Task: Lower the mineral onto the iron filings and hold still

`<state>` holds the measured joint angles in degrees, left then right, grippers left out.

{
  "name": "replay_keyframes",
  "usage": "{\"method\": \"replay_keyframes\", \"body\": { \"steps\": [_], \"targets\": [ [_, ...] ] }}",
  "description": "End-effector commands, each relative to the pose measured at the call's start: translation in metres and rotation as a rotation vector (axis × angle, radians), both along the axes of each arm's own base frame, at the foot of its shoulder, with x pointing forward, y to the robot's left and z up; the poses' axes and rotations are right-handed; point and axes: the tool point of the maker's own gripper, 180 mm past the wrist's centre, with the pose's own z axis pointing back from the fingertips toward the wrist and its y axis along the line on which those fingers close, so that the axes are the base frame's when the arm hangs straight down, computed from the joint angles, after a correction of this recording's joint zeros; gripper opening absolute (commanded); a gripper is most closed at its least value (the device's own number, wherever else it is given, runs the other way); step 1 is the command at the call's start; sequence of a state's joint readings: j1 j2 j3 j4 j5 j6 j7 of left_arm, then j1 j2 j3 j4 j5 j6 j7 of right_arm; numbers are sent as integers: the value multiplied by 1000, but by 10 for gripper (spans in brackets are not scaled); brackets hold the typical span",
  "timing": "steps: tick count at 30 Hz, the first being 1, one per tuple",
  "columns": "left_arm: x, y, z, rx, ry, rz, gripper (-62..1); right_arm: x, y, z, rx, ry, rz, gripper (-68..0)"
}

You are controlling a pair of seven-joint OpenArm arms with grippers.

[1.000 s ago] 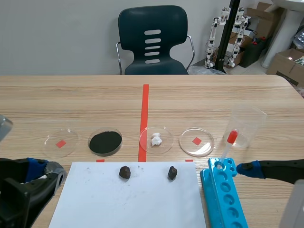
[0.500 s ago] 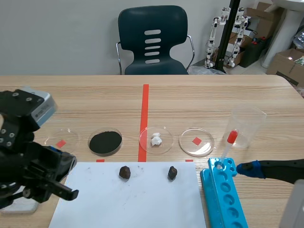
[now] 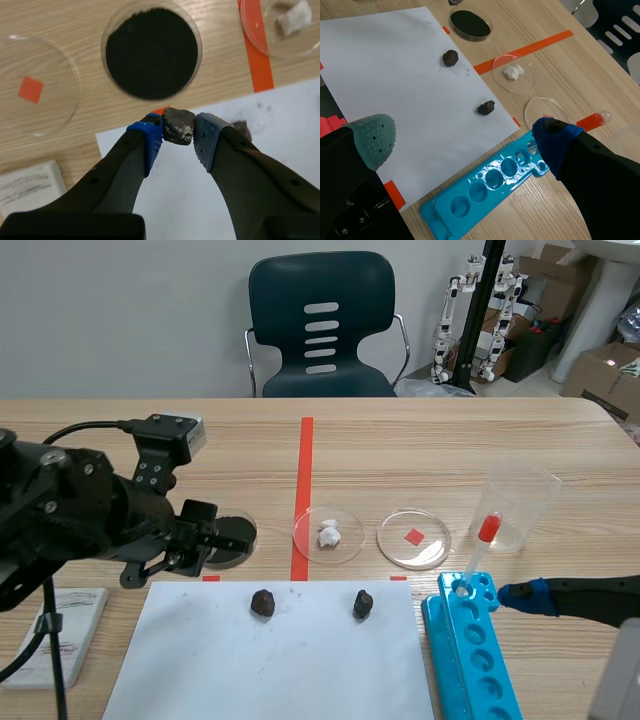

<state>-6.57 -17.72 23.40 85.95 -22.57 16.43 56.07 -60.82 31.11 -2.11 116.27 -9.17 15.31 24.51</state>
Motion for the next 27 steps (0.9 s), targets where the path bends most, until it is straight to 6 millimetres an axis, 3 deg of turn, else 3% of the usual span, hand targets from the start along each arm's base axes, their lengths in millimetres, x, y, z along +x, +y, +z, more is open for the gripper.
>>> {"method": "replay_keyframes", "body": {
  "steps": [1,7,12,27],
  "targets": [
    [13,-7,10,-24,-25,11,-494,4,4,12,27,-35,2,-106],
    [45,-18,-1,-52,24,68,-494,4,4,12,27,-35,2,-106],
    [61,-25,-12,-58,76,94,-494,4,4,12,27,-35,2,-106],
    [73,-11,-34,-4,181,182,-494,5,4,12,28,-35,2,-106]
  ]
}}
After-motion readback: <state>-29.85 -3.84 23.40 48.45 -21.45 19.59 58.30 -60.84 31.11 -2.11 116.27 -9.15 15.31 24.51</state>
